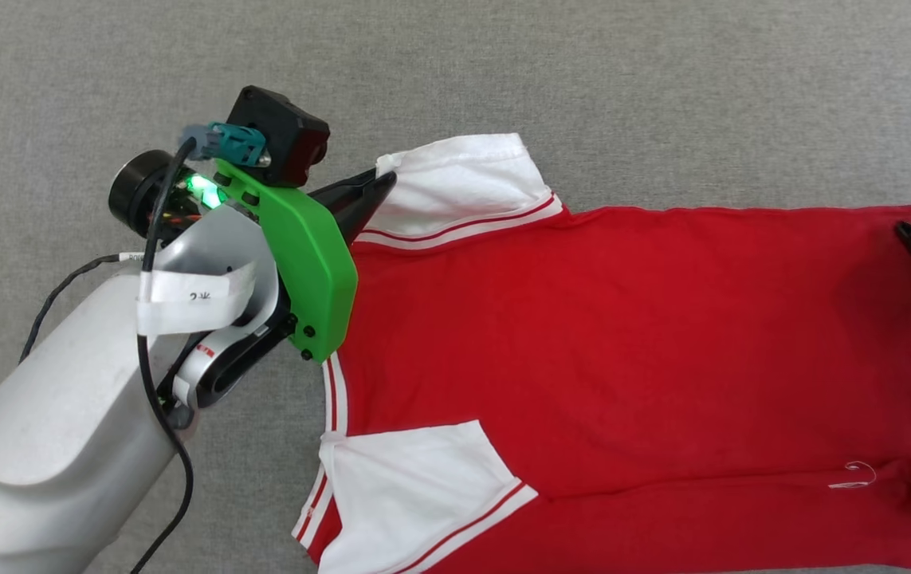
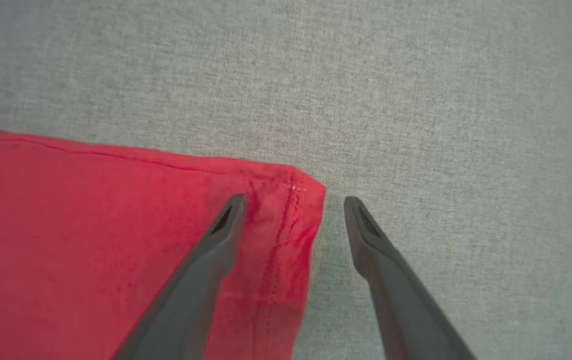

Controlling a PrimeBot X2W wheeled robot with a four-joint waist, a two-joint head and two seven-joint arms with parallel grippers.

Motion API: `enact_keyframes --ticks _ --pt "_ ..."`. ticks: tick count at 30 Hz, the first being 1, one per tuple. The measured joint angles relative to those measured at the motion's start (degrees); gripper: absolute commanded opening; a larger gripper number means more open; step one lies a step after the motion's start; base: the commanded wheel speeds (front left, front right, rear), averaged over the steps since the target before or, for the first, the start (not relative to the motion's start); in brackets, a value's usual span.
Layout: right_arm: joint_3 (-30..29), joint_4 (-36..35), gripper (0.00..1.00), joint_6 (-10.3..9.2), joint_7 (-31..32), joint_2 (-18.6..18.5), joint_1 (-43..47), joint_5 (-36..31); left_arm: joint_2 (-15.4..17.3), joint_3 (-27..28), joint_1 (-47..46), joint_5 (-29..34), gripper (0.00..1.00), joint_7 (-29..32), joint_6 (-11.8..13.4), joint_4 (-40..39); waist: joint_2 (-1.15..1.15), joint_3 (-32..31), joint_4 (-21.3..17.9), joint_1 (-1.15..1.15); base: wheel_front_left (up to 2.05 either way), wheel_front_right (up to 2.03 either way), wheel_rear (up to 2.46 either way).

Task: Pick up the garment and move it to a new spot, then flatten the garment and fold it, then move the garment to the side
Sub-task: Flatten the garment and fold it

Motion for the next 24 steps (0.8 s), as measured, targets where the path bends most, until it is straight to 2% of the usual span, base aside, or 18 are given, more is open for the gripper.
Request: enact_keyframes --ticks 5,9,10,11,12,13,24 --pt "3.1 2.9 1.00 0.00 -1.2 -0.4 -1.3 -0.7 -0.5 -0.5 0.0 0.9 0.00 -0.7 -0.1 -0.2 0.00 1.7 1.5 0.00 0.00 0.00 0.00" --pt "7.4 4.9 1.00 -0.02 -3.2 -3.2 -1.9 -1.1 -0.8 -0.7 -0.1 0.9 0.00 -1.4 -0.7 0.2 0.00 2.7 2.5 0.00 0.00 0.00 0.00" --pt "7.7 5.4 0.81 -0.04 -3.4 -3.4 -2.0 -1.0 -0.8 -0.8 -0.1 0.9 0.00 -1.5 -0.8 0.3 0.00 2.8 2.7 0.00 0.00 0.00 0.00" --pt "8.0 5.9 0.44 -0.05 -3.6 -3.6 -2.3 -0.6 -0.8 -0.8 -0.1 0.9 0.00 -1.7 -0.8 0.4 0.00 2.9 2.8 0.00 0.00 0.00 0.00" --pt "8.3 6.3 0.33 -0.05 -3.8 -3.7 -2.7 -0.3 -0.8 -0.9 -0.1 0.9 0.00 -1.9 -0.9 0.6 0.00 2.9 2.9 0.00 0.00 0.00 0.00" --pt "8.5 6.7 0.00 -0.05 -4.0 -3.7 -2.9 -0.1 -0.8 -0.9 -0.1 0.9 0.00 -1.9 -0.9 0.8 0.00 2.9 3.0 0.00 0.00 0.00 0.00" --pt "9.4 11.0 0.00 -0.01 -8.9 -2.0 -3.7 1.9 -0.7 -0.5 0.1 0.8 0.00 -4.5 -0.9 4.7 0.00 -0.2 2.3 0.00 0.00 0.00 0.00"
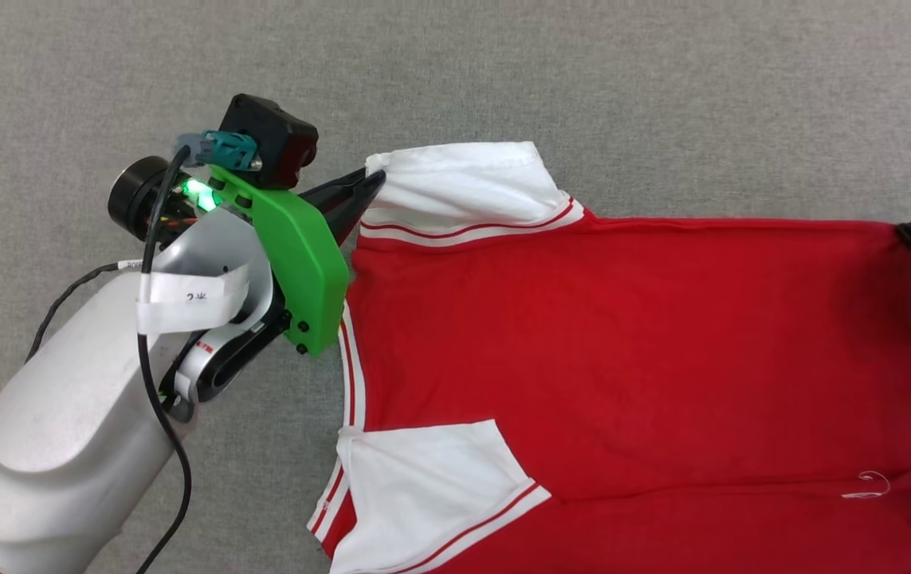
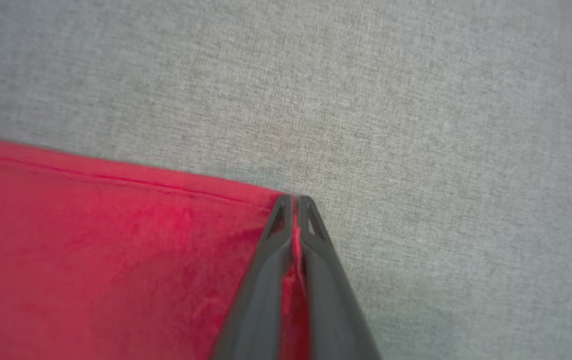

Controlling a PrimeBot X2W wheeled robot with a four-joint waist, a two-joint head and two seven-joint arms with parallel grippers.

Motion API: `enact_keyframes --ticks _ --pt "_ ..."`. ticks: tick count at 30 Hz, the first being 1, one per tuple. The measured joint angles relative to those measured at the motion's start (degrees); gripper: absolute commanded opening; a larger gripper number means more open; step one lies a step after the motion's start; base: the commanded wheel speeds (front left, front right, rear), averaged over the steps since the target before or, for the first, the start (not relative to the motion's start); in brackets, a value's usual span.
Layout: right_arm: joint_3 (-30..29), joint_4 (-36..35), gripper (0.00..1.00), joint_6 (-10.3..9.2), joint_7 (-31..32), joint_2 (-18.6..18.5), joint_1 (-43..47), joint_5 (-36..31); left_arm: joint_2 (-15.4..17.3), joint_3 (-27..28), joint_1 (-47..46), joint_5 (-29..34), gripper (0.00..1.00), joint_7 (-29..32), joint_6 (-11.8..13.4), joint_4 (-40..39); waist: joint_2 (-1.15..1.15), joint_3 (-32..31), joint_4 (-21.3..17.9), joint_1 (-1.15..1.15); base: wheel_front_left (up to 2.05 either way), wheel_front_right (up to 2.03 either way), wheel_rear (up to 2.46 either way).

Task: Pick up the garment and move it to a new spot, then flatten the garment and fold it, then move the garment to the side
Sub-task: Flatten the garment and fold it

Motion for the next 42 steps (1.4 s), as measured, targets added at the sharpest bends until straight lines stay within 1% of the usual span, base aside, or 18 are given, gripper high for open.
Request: enact_keyframes --ticks 9,16,20,25,29,30,33,35,38,42 --pt "0.2 0.3 0.00 0.00 -6.7 0.2 0.6 1.7 -0.3 0.6 2.7 -0.1 0.00 -3.8 -0.3 3.5 0.00 -4.6 -0.9 0.00 0.00 0.00 0.00" --pt "-2.0 -0.5 0.00 0.01 -11.1 0.2 5.2 4.7 -0.5 0.8 6.9 -1.9 0.00 -6.2 0.3 4.2 0.00 -9.2 -1.2 0.00 0.00 0.00 0.00" --pt "-3.9 -2.0 0.00 0.00 -13.7 0.4 9.8 6.4 -0.4 0.8 11.1 -2.5 0.00 -7.4 1.9 2.4 0.00 -11.9 -1.1 0.00 0.00 0.00 0.00" --pt "-5.9 -5.9 0.00 0.00 -17.1 0.6 16.7 8.1 0.1 0.9 17.8 -3.5 0.00 -8.6 4.9 -1.6 0.00 -14.6 -0.7 0.00 0.00 0.00 0.00" --pt "-7.1 -9.0 0.00 0.00 -18.1 0.6 22.2 10.1 1.3 0.6 23.1 -3.7 0.00 -9.0 7.3 -4.8 0.00 -16.2 -0.1 0.00 0.00 0.00 0.00" --pt "-7.8 -10.3 0.00 0.00 -18.1 0.6 24.8 10.7 1.7 0.1 25.8 -4.1 0.00 -9.0 8.2 -5.9 0.00 -16.9 0.1 0.00 0.00 0.00 0.00" --pt "-8.8 -12.4 0.00 0.00 -18.0 0.6 28.5 11.6 1.9 -1.0 29.4 -5.0 0.00 -9.0 9.3 -6.8 0.00 -17.8 0.6 0.00 0.00 0.00 0.00" --pt "-8.8 -14.0 0.00 0.00 -17.1 0.6 31.0 12.1 2.0 -1.9 31.7 -5.1 0.00 -9.0 9.7 -6.8 0.00 -18.4 0.8 0.00 0.00 0.00 0.00" --pt "-9.1 -15.8 0.00 0.00 -15.8 0.6 33.9 13.0 2.0 -3.4 34.3 -5.1 0.00 -9.1 9.8 -6.4 0.00 -18.8 1.0 0.00 0.00 0.00 0.00" --pt "-9.3 -17.0 0.00 0.00 -13.7 0.3 36.1 13.2 1.9 -5.2 35.5 -4.9 0.00 -9.2 9.7 -4.6 0.00 -18.9 1.1 0.00 0.00 0.00 0.00"
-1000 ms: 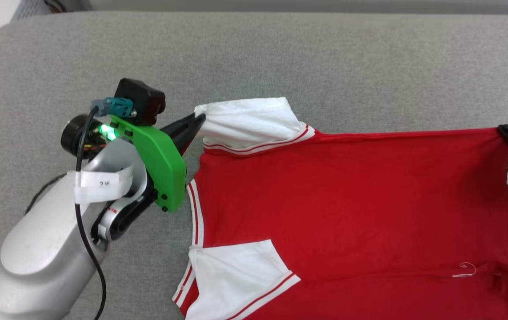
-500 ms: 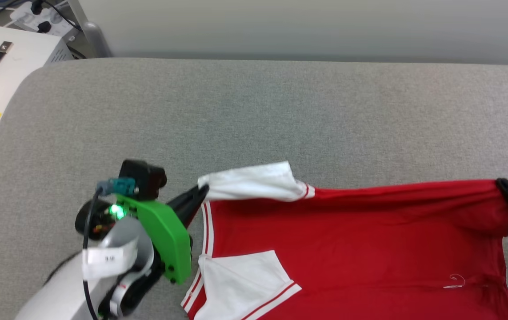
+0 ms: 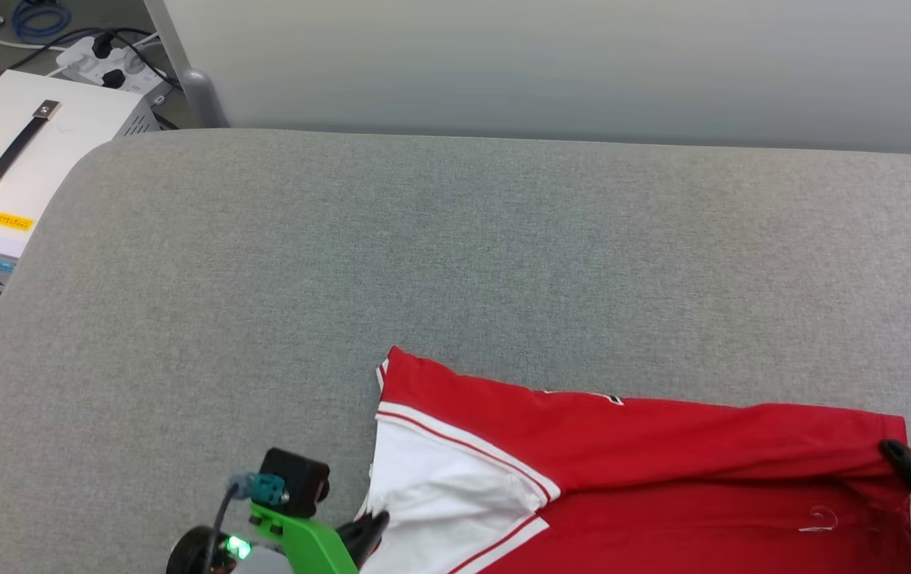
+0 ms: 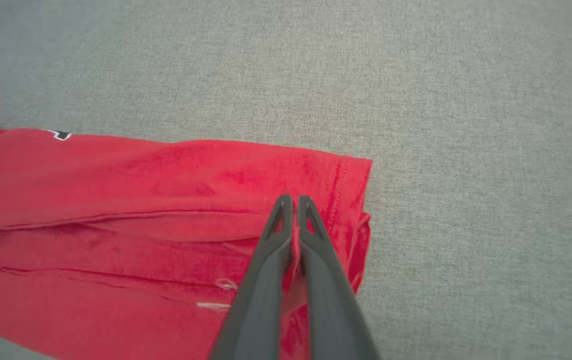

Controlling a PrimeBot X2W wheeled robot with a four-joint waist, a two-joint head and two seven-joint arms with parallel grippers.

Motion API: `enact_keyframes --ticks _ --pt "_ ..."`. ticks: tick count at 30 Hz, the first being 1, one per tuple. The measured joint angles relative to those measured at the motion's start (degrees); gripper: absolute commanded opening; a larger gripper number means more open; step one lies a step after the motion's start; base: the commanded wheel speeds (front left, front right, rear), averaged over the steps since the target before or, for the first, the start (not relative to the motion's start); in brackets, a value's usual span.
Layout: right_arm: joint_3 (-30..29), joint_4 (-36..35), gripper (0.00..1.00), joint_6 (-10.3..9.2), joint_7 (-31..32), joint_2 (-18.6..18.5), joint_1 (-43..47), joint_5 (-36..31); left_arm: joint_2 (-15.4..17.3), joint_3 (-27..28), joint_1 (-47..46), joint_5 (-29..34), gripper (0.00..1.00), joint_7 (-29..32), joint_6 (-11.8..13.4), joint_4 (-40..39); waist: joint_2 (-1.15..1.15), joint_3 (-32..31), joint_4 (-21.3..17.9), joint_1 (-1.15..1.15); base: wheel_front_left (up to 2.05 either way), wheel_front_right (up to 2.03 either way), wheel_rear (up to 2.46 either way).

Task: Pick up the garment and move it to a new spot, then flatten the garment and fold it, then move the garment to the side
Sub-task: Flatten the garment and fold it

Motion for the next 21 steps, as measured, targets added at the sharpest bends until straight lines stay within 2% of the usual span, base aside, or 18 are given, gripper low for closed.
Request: enact_keyframes --ticks 13,14,15,16,21 --pt "0.3 -0.5 0.00 0.00 2.0 -1.4 4.4 -0.1 -2.1 -2.6 0.7 1.8 0.00 -1.8 -1.6 6.8 0.00 -0.4 0.9 0.00 0.00 0.00 0.00" --pt "0.3 -0.4 0.16 0.00 2.1 -1.4 4.7 -0.1 -2.2 -2.8 0.7 2.0 0.10 -1.9 -1.6 7.2 0.00 -0.5 0.9 0.00 0.00 0.00 0.00" --pt "0.4 -0.2 0.65 0.00 2.4 -1.4 5.1 -0.4 -2.3 -3.1 0.7 2.1 0.65 -1.8 -1.6 7.9 0.00 -0.6 0.9 0.00 0.00 0.00 0.00" --pt "0.5 0.0 1.00 0.00 2.7 -1.4 5.4 -0.7 -2.5 -3.1 0.7 1.9 1.00 -1.5 -1.6 8.4 0.00 -0.8 0.9 0.00 0.00 0.00 0.00" --pt "-0.6 0.0 1.00 0.00 3.2 -0.6 6.4 -0.6 -2.9 -2.9 0.7 1.6 1.00 -2.0 -1.6 9.2 0.00 -1.5 0.8 0.00 0.00 0.00 0.00"
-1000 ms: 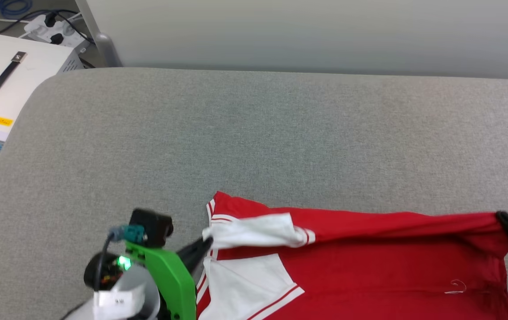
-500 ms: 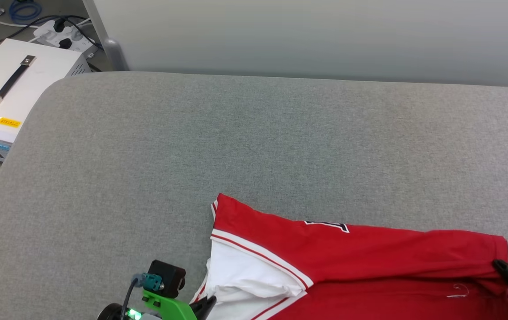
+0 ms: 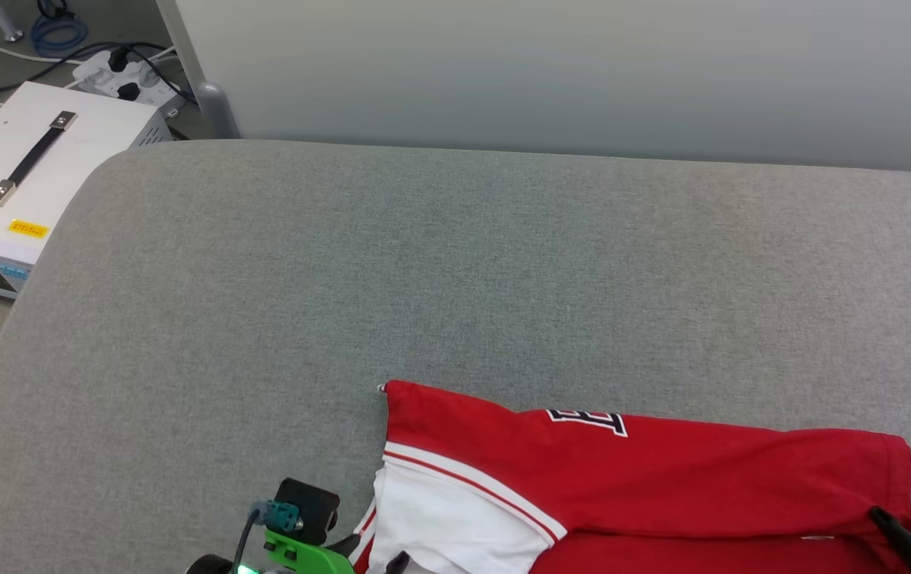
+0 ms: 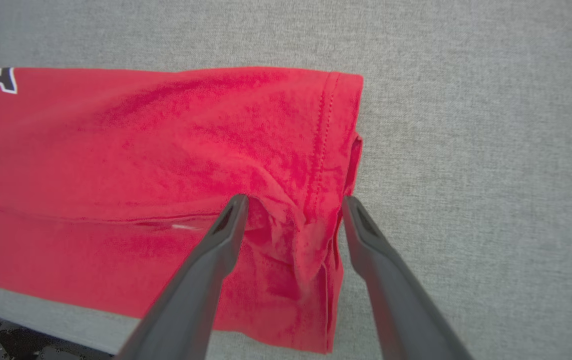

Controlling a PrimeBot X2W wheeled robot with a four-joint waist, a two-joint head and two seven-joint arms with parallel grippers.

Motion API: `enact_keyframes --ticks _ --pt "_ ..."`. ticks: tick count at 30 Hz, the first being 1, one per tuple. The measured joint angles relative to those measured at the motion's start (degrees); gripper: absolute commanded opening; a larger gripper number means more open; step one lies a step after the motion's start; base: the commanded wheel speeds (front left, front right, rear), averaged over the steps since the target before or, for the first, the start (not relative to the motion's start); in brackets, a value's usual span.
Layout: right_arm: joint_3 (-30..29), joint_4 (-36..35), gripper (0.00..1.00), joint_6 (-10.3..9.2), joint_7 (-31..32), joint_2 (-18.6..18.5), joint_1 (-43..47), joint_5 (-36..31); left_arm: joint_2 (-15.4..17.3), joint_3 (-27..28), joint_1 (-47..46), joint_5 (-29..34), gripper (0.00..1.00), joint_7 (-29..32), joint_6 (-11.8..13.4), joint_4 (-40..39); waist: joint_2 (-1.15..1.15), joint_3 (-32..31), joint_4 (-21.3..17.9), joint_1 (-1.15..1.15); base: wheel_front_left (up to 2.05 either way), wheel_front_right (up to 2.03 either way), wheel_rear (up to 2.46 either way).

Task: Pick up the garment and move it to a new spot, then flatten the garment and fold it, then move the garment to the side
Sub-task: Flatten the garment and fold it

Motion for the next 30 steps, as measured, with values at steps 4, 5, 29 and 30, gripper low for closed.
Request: enact_keyframes --ticks 4,5,29,30 --pt "-1.7 -1.9 1.00 0.00 1.4 0.3 0.9 0.3 -0.5 0.9 0.0 0.0 1.00 -2.1 0.1 -0.2 0.00 -0.9 0.0 0.00 0.00 0.00 0.00" --pt "-2.7 -2.8 1.00 0.01 2.0 0.7 1.0 0.4 -0.7 1.4 0.0 0.0 1.00 -2.9 0.1 -0.5 0.00 -1.1 0.1 0.00 0.00 0.00 0.00" --pt "-25.4 -5.1 1.00 0.00 18.3 20.7 -0.9 -14.4 -5.1 16.1 -2.5 11.4 1.00 -29.6 5.1 -0.1 0.00 0.4 1.7 0.00 0.00 0.00 0.00" --pt "-25.7 -4.6 1.00 0.00 18.5 20.9 -1.4 -14.4 -5.2 16.9 -2.5 12.0 1.00 -29.6 5.0 -0.1 0.00 0.6 1.7 0.00 0.00 0.00 0.00"
